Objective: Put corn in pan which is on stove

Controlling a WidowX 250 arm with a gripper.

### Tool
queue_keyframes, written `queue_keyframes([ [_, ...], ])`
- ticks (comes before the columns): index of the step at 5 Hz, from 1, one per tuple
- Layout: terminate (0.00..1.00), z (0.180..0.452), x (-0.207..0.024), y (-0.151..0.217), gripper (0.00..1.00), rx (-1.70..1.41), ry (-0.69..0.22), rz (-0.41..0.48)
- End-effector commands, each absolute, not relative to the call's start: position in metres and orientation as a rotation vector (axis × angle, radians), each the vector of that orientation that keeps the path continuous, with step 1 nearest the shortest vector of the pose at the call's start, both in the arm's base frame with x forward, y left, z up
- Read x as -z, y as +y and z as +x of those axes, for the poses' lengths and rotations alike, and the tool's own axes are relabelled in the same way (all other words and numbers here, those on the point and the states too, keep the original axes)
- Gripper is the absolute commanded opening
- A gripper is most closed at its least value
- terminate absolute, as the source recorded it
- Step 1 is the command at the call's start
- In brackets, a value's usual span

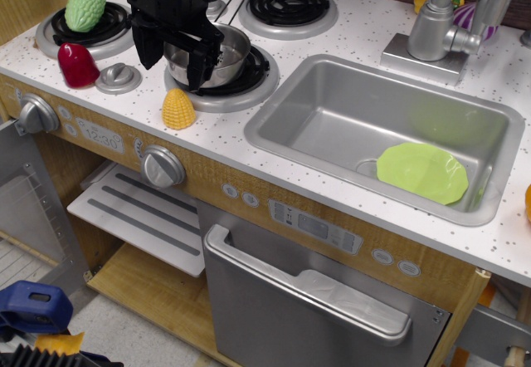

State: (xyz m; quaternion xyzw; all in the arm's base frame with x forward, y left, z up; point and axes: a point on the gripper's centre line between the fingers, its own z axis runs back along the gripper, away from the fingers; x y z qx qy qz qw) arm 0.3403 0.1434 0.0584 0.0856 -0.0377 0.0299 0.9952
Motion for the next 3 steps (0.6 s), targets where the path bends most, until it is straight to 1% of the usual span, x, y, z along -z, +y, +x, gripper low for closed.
queue_keyframes([
  [1, 0.00, 0.340, -0.058, 0.143, 1.00, -0.060, -0.076, 0.171],
  [3, 0.00, 0.344, -0.048, 0.150, 1.00, -0.035, -0.131, 0.153],
])
